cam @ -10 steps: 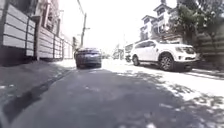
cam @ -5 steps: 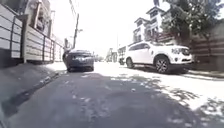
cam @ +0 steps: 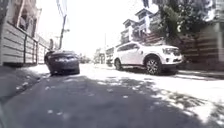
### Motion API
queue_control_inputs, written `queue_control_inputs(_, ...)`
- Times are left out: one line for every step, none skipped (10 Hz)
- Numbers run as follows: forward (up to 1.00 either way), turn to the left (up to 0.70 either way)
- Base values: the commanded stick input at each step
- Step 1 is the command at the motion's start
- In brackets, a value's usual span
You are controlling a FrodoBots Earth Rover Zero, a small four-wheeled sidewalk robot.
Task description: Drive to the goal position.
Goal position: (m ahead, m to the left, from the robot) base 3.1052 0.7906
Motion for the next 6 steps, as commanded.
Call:
queue_control_inputs(1.00,-0.35)
queue_control_inputs(1.00,-0.35)
queue_control_inputs(1.00,-0.35)
queue_control_inputs(1.00,0.05)
queue_control_inputs(1.00,0.05)
queue_control_inputs(1.00,0.05)
